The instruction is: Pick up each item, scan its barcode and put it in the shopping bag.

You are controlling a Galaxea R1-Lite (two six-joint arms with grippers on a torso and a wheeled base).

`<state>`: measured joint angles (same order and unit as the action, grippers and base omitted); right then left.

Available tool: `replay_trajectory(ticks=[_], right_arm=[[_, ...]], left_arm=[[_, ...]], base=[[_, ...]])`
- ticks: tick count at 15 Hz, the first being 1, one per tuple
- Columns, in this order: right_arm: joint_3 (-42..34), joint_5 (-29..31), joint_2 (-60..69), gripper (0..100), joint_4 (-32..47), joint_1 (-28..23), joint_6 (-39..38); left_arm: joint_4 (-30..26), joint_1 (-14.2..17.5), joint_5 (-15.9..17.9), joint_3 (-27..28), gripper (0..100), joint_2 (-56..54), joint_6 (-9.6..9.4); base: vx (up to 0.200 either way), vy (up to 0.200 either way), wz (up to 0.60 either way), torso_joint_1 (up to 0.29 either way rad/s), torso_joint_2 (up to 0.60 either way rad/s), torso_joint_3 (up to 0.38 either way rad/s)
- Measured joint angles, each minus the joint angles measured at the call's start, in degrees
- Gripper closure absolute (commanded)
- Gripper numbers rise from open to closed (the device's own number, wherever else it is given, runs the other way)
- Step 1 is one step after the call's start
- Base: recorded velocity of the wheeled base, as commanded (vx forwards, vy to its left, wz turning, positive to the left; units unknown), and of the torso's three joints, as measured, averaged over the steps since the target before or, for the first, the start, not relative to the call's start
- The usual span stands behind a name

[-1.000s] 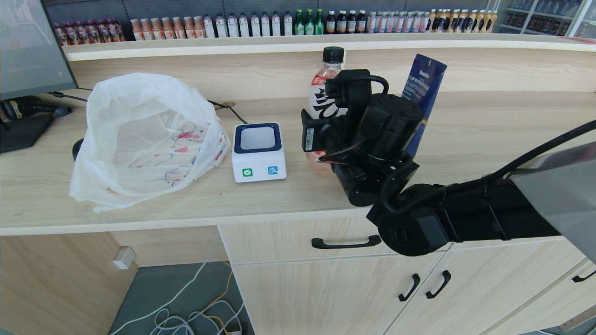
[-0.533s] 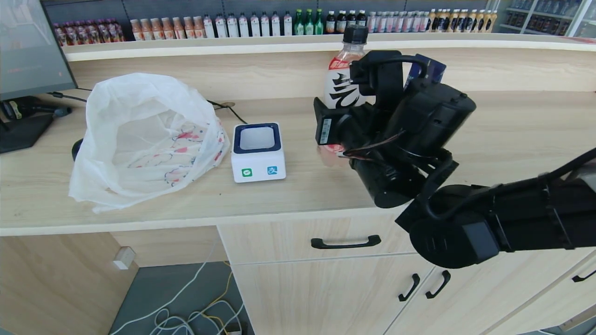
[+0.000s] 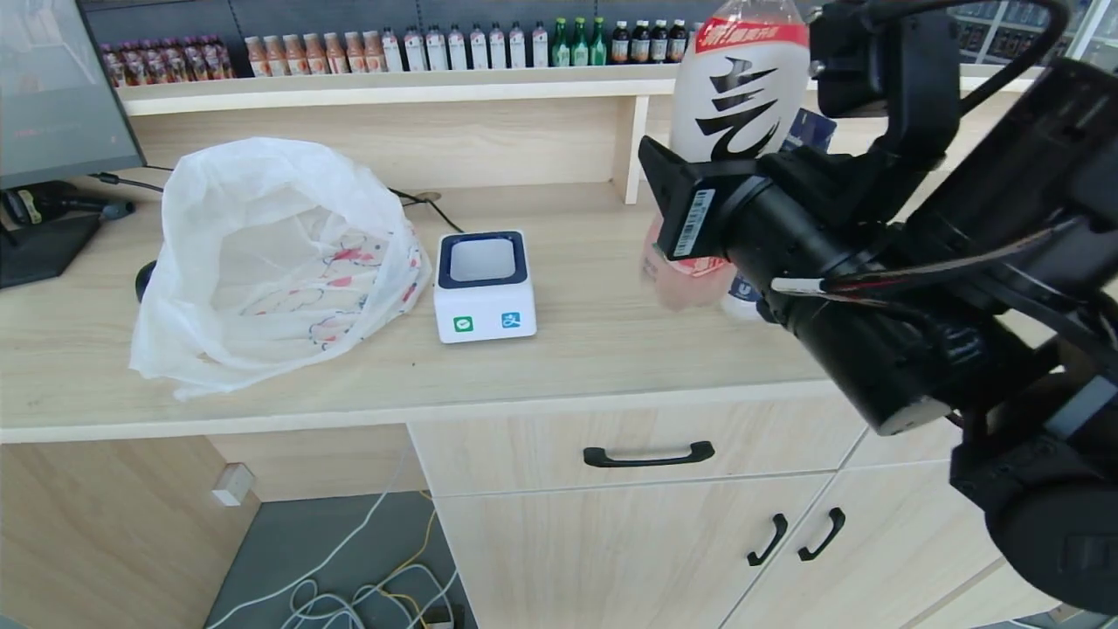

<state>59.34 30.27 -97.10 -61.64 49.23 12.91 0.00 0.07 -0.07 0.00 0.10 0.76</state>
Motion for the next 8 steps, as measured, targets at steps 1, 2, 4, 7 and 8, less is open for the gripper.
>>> replay_trajectory(ticks=[1, 2, 4, 7, 8], right_arm=[[-2.34, 0.07, 2.34, 100, 0.00, 0.69, 0.30], [-4.57, 0.02, 4.57, 100, 0.00, 1.32, 0.48], [-10.09, 0.07, 8.98, 100, -0.35, 2.45, 0.57], [-18.60, 0.05, 13.82, 100, -2.68, 4.55, 0.83], [-20.57, 0.09, 14.85, 100, -3.78, 5.40, 1.10]], left_arm=[[0.00, 0.00, 0.00, 0.00, 0, 0.00, 0.00], [0.00, 0.00, 0.00, 0.00, 0, 0.00, 0.00], [0.00, 0.00, 0.00, 0.00, 0, 0.00, 0.02], [0.00, 0.00, 0.00, 0.00, 0, 0.00, 0.00], [0.00, 0.00, 0.00, 0.00, 0, 0.00, 0.02]], base=[[0.000, 0.000, 0.00, 0.000, 0.00, 0.000], [0.000, 0.000, 0.00, 0.000, 0.00, 0.000], [0.000, 0.000, 0.00, 0.000, 0.00, 0.000], [0.000, 0.000, 0.00, 0.000, 0.00, 0.000], [0.000, 0.000, 0.00, 0.000, 0.00, 0.000]])
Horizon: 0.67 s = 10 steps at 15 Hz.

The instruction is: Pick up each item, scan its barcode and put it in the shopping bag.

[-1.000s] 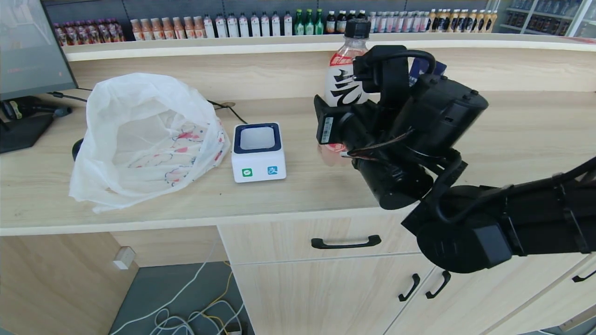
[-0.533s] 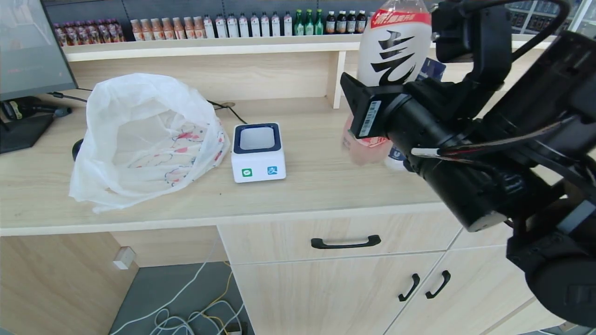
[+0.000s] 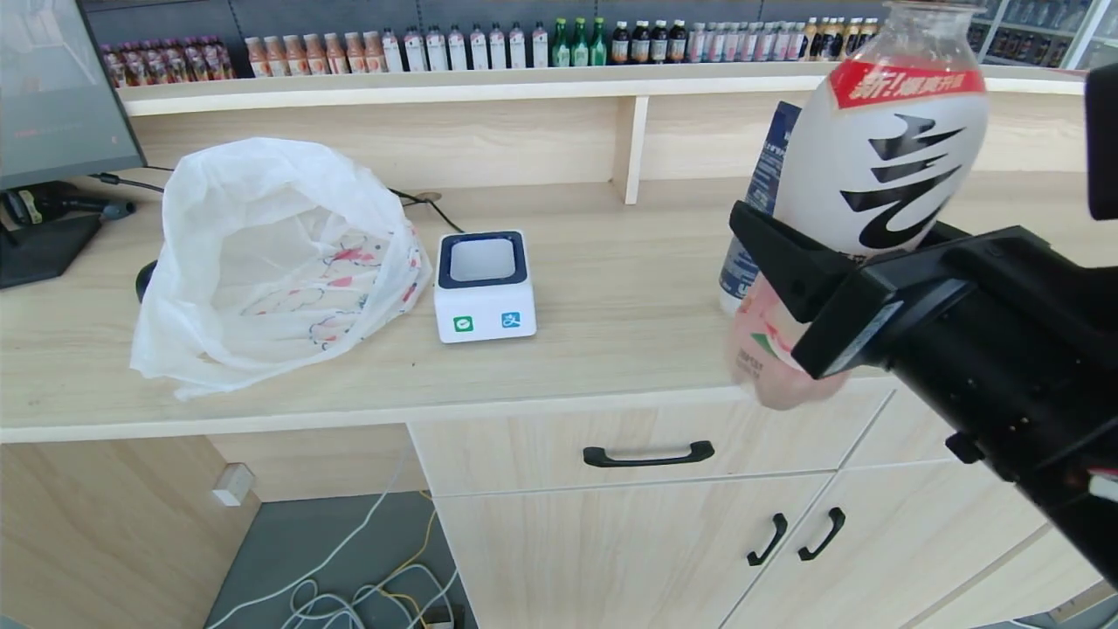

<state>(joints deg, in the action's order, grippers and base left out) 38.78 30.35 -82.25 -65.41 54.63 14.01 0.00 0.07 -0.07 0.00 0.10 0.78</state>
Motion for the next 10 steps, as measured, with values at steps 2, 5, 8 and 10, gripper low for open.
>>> replay_trajectory(ticks=[2, 5, 8, 10], right_arm=[[-2.65, -0.01, 1.27, 100, -1.65, 1.10, 0.46], [-5.64, -0.13, 1.79, 100, -1.89, 2.78, 0.46], [-6.81, -0.17, 1.11, 100, -1.89, 5.51, 0.52], [-6.91, -0.24, -0.22, 100, -1.91, 8.13, 2.02]], left_arm=[[0.00, 0.00, 0.00, 0.00, 0, 0.00, -0.02], [0.00, 0.00, 0.00, 0.00, 0, 0.00, -0.02], [0.00, 0.00, 0.00, 0.00, 0, 0.00, -0.02], [0.00, 0.00, 0.00, 0.00, 0, 0.00, -0.02]], base=[[0.000, 0.000, 0.00, 0.000, 0.00, 0.000], [0.000, 0.000, 0.00, 0.000, 0.00, 0.000], [0.000, 0.000, 0.00, 0.000, 0.00, 0.000], [0.000, 0.000, 0.00, 0.000, 0.00, 0.000]])
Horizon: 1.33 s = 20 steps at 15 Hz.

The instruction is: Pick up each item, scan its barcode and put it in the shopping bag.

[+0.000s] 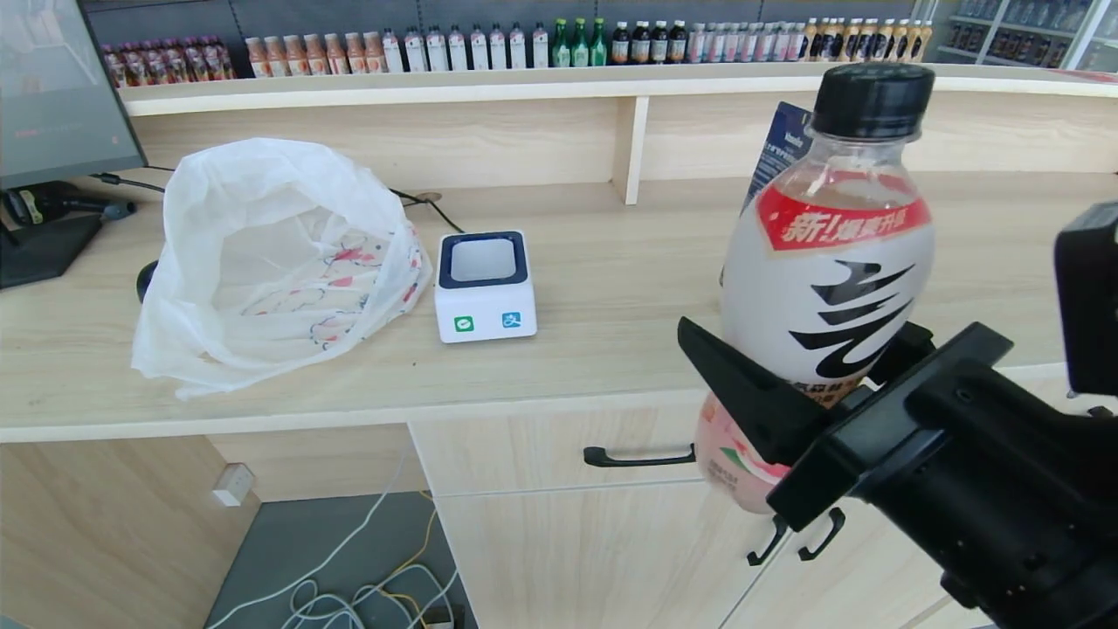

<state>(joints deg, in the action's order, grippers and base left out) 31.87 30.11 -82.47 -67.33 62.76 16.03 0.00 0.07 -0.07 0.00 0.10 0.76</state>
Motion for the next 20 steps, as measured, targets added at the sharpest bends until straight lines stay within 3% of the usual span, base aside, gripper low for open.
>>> replay_trajectory(ticks=[5, 10, 17, 20], right_arm=[[-0.52, -0.04, -2.26, 100, -1.37, 7.14, 10.70], [-6.42, -0.52, -2.97, 100, -13.56, 9.35, 21.93], [-9.13, -10.90, -3.58, 100, -16.13, 9.90, 33.95], [-8.03, -14.98, -4.16, 100, -15.43, 8.98, 35.76]], left_arm=[[0.00, 0.00, 0.00, 0.00, 0, 0.00, 0.02], [0.00, 0.00, 0.00, 0.00, 0, 0.00, 0.00], [0.00, -0.02, 0.00, 0.00, 0, 0.00, 0.00], [0.00, 0.00, 0.00, 0.00, 0, 0.00, 0.00]], base=[[0.000, 0.000, 0.00, 0.000, 0.00, 0.000], [0.000, 0.000, 0.00, 0.000, 0.00, 0.000], [0.000, 0.000, 0.00, 0.000, 0.00, 0.000], [0.000, 0.000, 0.00, 0.000, 0.00, 0.000]])
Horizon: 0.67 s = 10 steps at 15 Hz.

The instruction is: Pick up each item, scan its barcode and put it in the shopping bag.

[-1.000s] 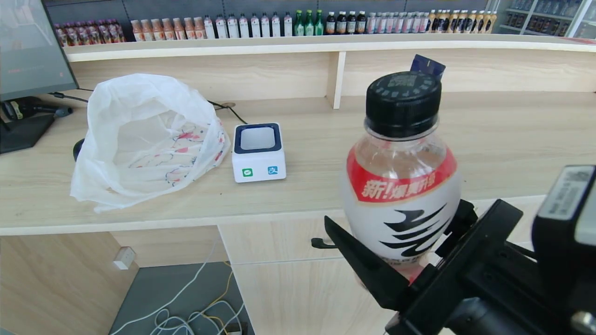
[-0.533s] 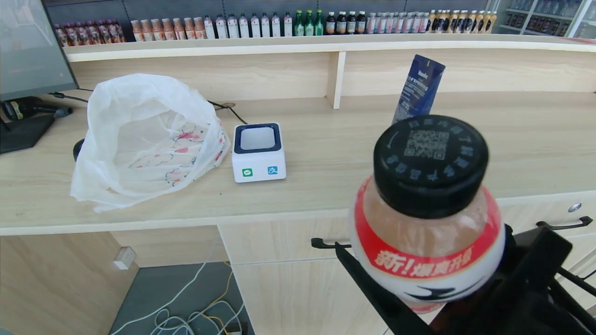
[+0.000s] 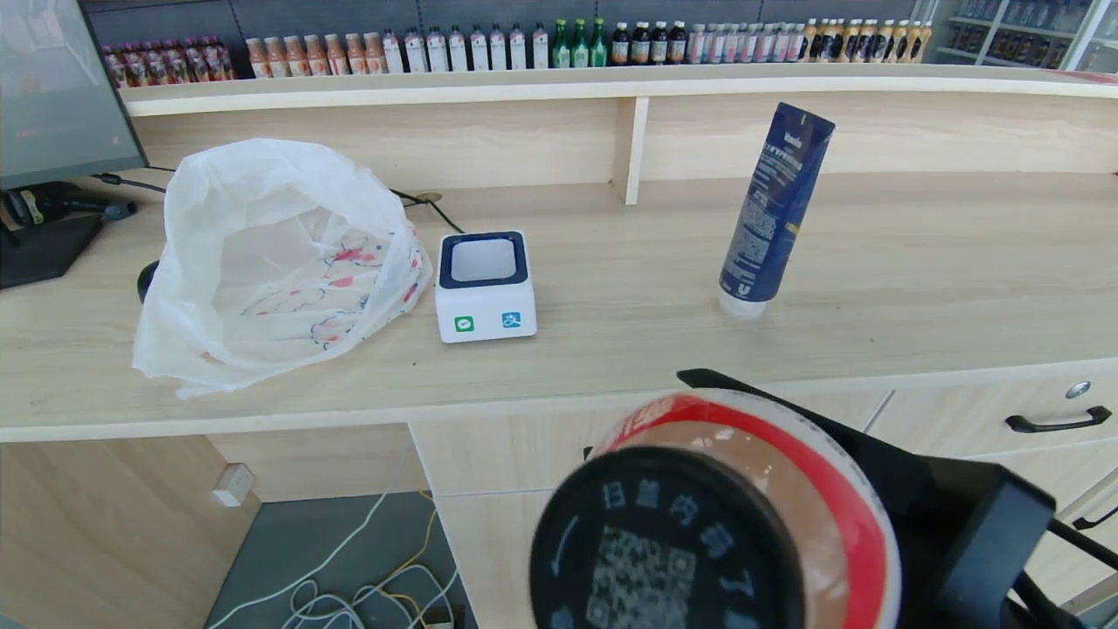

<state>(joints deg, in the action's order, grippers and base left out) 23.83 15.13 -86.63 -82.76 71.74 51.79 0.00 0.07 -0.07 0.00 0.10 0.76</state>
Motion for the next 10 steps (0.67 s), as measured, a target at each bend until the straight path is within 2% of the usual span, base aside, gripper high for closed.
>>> replay_trajectory(ticks=[3, 10], right_arm=[[3.43, -10.51, -3.10, 100, 0.21, -1.29, 2.71], [4.61, -16.76, -7.28, 100, -0.45, -2.89, 11.33]], left_arm=[[0.00, 0.02, 0.00, 0.00, 0, 0.00, 0.00], [0.00, 0.00, 0.00, 0.00, 0, 0.00, 0.00]], base=[[0.000, 0.000, 0.00, 0.000, 0.00, 0.000], [0.000, 0.000, 0.00, 0.000, 0.00, 0.000]])
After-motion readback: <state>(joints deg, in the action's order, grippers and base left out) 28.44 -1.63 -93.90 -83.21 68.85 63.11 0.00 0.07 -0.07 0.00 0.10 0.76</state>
